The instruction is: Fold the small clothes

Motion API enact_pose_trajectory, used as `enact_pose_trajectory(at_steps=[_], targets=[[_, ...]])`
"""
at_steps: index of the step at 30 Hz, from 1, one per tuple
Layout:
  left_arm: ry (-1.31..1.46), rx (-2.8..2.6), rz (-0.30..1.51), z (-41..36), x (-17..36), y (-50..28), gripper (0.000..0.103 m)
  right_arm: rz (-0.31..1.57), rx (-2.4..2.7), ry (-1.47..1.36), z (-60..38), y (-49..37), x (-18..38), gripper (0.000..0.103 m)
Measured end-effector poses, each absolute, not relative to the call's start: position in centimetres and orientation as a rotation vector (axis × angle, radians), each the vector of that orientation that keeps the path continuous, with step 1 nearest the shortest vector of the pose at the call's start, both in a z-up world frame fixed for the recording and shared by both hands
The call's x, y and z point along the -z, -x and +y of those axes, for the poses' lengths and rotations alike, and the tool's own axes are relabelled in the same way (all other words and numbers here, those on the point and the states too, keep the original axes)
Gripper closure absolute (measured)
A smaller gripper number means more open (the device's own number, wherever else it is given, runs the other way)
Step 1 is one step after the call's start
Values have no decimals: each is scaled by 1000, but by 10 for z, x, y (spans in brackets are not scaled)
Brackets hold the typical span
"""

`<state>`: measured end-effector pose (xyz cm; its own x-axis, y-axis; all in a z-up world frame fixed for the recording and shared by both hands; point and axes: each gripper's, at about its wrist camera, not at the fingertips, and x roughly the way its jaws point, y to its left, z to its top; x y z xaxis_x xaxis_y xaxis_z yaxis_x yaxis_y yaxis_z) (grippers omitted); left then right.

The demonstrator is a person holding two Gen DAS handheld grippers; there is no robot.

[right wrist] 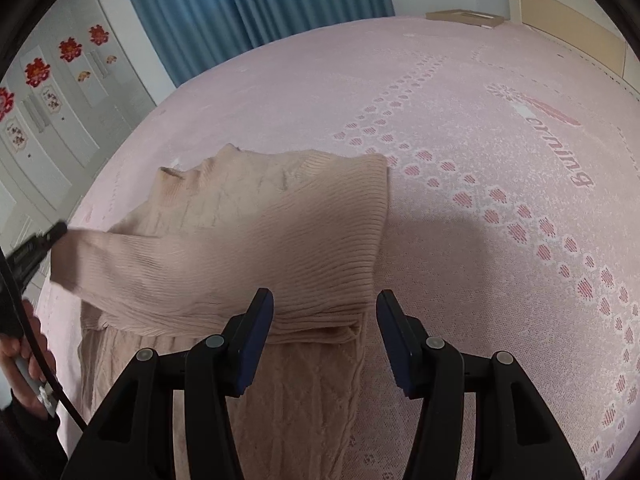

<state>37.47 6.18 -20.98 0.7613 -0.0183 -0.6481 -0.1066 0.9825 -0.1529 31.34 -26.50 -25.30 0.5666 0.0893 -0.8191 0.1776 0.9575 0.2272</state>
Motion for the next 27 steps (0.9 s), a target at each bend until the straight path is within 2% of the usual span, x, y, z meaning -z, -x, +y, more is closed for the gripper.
enact_pose_trajectory(at_steps=[4,6,10,12,14,20,27], targets=[[158,-79,832,64,241,-379,95,1023,102,-281,-262,-320,268,49],[153,-79,826,64,245,-376,87,1016,108,-278,-262,-320,267,49],[155,-68,821,62,244,-368,79,1008,122,-228,-257,-317,264,47],[144,-69,800,59,244,-362,60,1005,123,-211,-255,-316,262,47],[122,-96,774,54,242,-356,53,998,120,-186,-253,-314,259,47],[129,-76,687,54,228,-336,53,943,123,-113,-246,-299,244,48],[189,-75,705,63,218,-314,53,852,138,-137,-250,-280,223,50]])
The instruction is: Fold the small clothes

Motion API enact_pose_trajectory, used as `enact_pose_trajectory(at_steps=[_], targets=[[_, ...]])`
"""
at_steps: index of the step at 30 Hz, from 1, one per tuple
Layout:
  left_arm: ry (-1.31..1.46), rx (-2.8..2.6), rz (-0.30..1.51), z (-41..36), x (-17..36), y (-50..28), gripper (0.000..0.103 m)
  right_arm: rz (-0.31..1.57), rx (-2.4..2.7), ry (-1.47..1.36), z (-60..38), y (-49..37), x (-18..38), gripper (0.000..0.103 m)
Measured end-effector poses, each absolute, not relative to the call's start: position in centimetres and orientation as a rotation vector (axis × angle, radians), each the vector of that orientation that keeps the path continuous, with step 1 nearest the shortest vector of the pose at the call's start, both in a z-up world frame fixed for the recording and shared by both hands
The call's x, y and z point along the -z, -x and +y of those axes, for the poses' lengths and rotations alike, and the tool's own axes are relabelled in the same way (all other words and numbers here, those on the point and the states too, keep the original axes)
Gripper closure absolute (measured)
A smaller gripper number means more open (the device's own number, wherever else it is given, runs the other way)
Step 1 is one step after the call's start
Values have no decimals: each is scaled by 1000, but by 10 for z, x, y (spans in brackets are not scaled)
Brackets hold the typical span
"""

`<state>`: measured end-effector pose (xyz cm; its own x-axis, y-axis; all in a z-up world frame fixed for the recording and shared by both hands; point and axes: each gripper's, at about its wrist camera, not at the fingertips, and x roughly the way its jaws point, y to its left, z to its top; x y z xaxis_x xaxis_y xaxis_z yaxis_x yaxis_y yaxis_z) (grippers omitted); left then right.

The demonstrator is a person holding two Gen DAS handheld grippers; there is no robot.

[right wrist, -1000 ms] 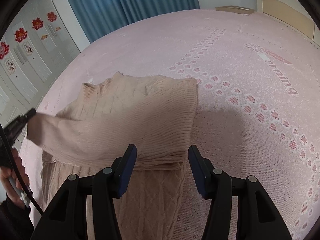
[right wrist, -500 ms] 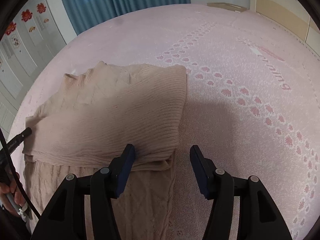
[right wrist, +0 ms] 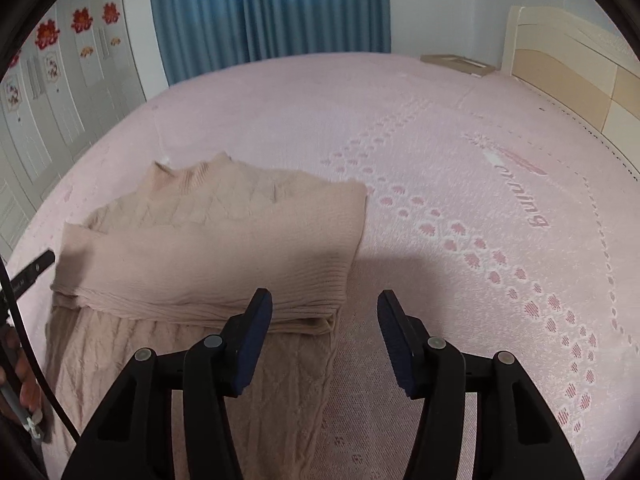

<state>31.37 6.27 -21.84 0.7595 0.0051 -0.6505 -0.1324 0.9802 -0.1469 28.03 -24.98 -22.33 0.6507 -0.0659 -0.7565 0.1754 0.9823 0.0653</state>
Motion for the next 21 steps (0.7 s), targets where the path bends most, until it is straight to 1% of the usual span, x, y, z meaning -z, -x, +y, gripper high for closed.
enact_pose_trajectory(at_steps=[1,3,5,7,14,15,17,19,21], targets=[[205,-86,703,65,217,-308,53,850,143,-155,-252,-277,222,51],[256,-88,685,72,212,-292,53,851,134,-208,-254,-271,220,56],[285,-81,683,77,208,-278,53,860,123,-226,-253,-266,219,63],[308,-69,679,82,204,-258,53,844,127,-210,-246,-253,217,63],[268,-9,694,80,201,-189,53,759,81,-138,-225,-176,200,63],[254,-3,701,78,202,-180,50,757,71,-141,-223,-167,199,62],[230,6,718,75,207,-161,43,758,59,-138,-220,-148,198,55],[216,2,736,73,211,-146,43,776,55,-135,-218,-133,201,51],[212,0,740,74,217,-130,41,807,48,-137,-217,-118,206,51]])
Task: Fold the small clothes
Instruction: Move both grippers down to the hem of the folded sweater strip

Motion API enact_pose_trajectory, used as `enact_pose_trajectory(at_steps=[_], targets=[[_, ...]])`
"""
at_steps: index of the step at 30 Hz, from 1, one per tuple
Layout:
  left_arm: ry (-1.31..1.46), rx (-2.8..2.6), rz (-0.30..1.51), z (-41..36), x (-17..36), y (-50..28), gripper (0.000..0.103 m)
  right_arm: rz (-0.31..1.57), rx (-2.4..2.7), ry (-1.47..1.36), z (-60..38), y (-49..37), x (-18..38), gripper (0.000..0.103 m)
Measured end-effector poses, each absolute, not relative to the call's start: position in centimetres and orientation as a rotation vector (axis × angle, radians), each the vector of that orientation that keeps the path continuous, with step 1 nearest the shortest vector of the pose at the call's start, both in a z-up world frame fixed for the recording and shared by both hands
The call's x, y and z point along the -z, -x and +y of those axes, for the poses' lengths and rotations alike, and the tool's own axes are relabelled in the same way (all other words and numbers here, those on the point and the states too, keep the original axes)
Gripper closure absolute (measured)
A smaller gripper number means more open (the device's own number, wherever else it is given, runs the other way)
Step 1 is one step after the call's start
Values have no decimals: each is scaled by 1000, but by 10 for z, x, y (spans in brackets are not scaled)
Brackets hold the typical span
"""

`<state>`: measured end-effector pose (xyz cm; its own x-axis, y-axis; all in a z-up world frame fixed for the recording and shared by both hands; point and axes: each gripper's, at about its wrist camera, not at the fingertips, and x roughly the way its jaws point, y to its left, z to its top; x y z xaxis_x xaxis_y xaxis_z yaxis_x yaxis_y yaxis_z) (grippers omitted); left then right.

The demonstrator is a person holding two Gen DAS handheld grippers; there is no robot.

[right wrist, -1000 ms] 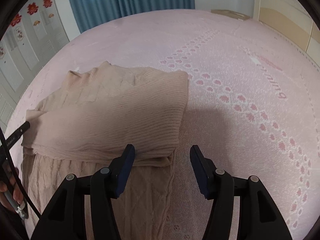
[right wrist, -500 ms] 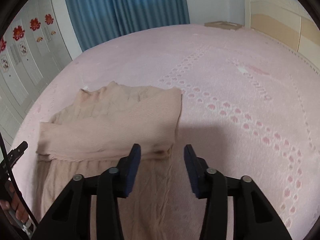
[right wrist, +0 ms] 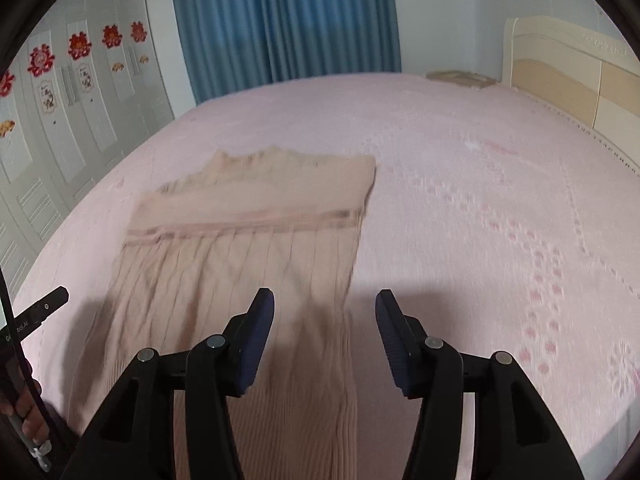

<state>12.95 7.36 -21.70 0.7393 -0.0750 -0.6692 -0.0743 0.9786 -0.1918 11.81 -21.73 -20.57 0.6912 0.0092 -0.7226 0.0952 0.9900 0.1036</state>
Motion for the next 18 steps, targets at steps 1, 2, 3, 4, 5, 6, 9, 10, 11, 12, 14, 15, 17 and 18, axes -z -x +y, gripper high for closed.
enact_pose_trajectory(at_steps=[1,2,3,4,5,6,9,10,11,12,14,15,17,18], targets=[[209,-10,757,73,219,-124,41,819,53,-141,-218,-110,209,51],[210,-1,765,72,220,-119,41,829,53,-148,-220,-105,211,51],[204,9,755,71,219,-112,41,841,50,-158,-221,-99,213,51],[183,-3,743,69,221,-105,40,848,45,-176,-223,-91,214,51],[160,-18,741,67,224,-99,39,846,43,-185,-225,-85,216,51],[139,-30,749,66,229,-96,39,843,45,-191,-227,-78,218,51],[124,-44,795,64,246,-89,39,840,42,-208,-227,-63,223,51],[125,-45,809,64,250,-88,39,841,37,-212,-228,-59,225,51],[120,-47,825,62,250,-89,39,846,34,-216,-227,-55,228,51],[108,-40,818,59,248,-88,39,848,27,-226,-227,-51,232,51],[84,-41,792,55,246,-85,39,869,16,-248,-227,-47,238,51],[81,-36,801,53,248,-86,39,883,6,-256,-226,-46,240,51],[90,-22,819,50,251,-86,39,867,-1,-244,-221,-44,238,51],[88,-23,824,48,252,-87,39,862,3,-232,-219,-44,238,51]])
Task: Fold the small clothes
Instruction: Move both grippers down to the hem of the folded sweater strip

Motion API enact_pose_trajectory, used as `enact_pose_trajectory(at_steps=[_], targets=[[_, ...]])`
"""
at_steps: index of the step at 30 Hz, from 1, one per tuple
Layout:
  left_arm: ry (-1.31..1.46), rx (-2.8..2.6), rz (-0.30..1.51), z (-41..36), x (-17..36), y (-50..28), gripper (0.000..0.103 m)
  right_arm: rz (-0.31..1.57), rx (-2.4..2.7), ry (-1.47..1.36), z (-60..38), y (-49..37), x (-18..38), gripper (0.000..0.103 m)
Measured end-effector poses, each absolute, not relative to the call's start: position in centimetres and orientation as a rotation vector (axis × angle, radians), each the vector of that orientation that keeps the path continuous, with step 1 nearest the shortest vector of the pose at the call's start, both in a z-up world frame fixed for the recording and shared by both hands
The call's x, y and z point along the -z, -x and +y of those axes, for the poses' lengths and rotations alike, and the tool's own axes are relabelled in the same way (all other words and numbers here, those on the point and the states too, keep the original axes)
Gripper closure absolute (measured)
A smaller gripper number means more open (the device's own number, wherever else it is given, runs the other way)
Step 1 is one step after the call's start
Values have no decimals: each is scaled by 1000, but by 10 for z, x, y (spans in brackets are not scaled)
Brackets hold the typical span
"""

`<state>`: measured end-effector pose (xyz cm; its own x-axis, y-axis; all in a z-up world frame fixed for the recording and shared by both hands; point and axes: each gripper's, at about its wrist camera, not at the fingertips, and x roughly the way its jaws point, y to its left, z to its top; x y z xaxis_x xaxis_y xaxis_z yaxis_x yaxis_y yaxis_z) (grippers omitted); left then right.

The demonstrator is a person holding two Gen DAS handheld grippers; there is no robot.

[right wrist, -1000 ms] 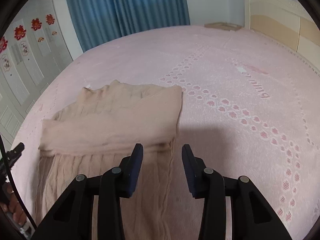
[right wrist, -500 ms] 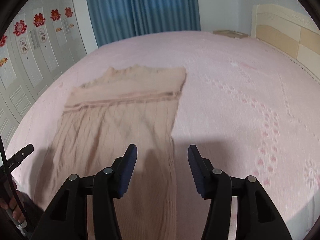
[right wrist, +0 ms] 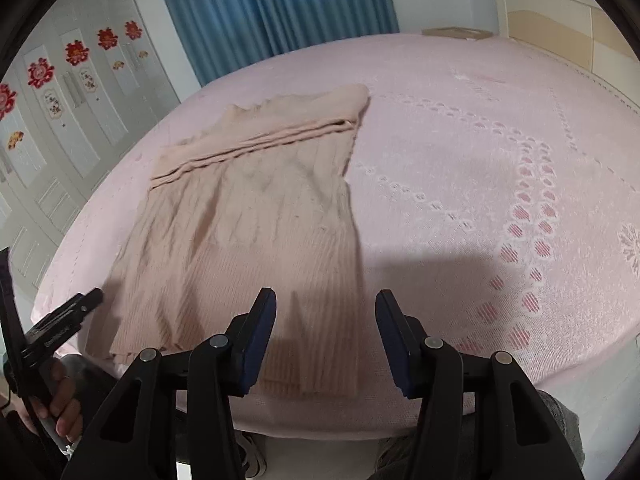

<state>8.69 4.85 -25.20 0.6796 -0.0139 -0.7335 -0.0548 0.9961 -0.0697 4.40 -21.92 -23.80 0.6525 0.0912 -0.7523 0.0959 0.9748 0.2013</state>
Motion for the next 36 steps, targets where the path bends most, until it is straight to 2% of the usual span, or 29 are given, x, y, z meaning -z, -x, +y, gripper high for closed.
enact_pose_trajectory(at_steps=[6,16,19,24,36], targets=[[80,-24,859,48,259,-91,39,958,20,-218,-213,-60,259,51],[68,-33,839,48,264,-98,38,911,58,-128,-199,-69,266,51],[96,-18,857,51,264,-101,36,920,49,-166,-204,-73,266,50],[116,15,870,52,265,-104,26,939,29,-192,-207,-77,267,50],[305,148,896,72,259,-94,24,944,3,-232,-211,-76,266,47]])
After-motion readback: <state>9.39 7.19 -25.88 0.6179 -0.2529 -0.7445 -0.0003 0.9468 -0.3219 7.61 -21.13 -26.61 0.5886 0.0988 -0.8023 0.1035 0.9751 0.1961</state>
